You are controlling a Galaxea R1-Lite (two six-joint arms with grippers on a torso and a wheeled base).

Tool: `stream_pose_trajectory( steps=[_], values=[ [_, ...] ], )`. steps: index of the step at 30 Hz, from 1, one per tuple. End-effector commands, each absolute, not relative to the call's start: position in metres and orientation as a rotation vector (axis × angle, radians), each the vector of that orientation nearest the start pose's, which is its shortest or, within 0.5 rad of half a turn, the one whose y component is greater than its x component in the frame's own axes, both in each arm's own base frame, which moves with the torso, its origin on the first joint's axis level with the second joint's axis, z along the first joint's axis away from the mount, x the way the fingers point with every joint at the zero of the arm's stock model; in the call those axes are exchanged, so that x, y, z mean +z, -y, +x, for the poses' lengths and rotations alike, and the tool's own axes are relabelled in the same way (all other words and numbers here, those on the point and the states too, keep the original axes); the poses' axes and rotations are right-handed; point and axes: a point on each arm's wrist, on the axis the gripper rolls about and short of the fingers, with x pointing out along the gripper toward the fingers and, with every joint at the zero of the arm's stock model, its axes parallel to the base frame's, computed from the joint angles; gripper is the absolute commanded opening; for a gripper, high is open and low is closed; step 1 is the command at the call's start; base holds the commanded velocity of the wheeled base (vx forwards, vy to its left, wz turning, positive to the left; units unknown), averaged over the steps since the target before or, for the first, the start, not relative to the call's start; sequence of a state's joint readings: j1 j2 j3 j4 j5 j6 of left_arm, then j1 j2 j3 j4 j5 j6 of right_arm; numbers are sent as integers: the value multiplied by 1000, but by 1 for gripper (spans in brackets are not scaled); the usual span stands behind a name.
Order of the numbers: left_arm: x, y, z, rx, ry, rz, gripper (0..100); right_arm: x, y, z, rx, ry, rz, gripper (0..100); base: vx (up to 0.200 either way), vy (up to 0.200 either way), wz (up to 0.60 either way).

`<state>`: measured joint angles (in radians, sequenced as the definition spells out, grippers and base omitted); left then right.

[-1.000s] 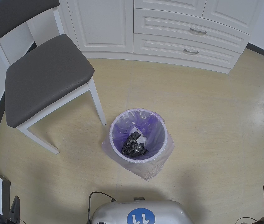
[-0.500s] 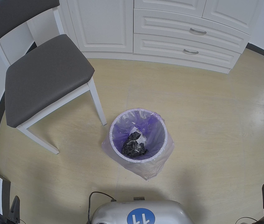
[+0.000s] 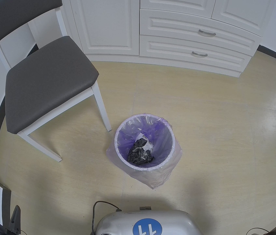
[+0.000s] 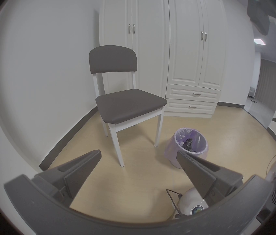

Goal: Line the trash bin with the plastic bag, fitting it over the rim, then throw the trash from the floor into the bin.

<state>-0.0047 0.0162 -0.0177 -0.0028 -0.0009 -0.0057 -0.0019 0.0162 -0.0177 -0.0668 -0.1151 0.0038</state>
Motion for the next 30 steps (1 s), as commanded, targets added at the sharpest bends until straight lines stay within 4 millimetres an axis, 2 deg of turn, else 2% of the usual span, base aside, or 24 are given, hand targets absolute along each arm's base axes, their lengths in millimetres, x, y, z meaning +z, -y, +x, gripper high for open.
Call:
stream_pose_trajectory(
  steps=[1, 7, 8, 11, 13, 17, 21, 30],
  values=[
    [76, 0, -23, -8, 0, 3, 100, 83, 2, -23, -93, 66, -19, 100, 0, 0, 0],
    [76, 0, -23, -9, 0, 5, 100, 82, 1, -23, -46, 57, 0, 100, 0, 0, 0],
    [76, 0, -23, -9, 2, 6, 100, 81, -1, -23, 43, 55, 17, 100, 0, 0, 0],
    [76, 0, -23, -11, 2, 9, 100, 82, -3, -23, 107, 55, 34, 100, 0, 0, 0],
    [76, 0, -23, -9, 2, 8, 100, 82, -2, -23, 82, 55, 30, 100, 0, 0, 0],
    [76, 0, -23, -9, 2, 8, 100, 81, 2, -23, -100, 54, 4, 100, 0, 0, 0],
    [76, 0, -23, -11, 0, 9, 100, 81, 2, -23, -96, 56, 85, 100, 0, 0, 0],
    [76, 0, -23, -11, 2, 9, 100, 77, 0, -23, 8, 5, -31, 100, 0, 0, 0]
  ],
)
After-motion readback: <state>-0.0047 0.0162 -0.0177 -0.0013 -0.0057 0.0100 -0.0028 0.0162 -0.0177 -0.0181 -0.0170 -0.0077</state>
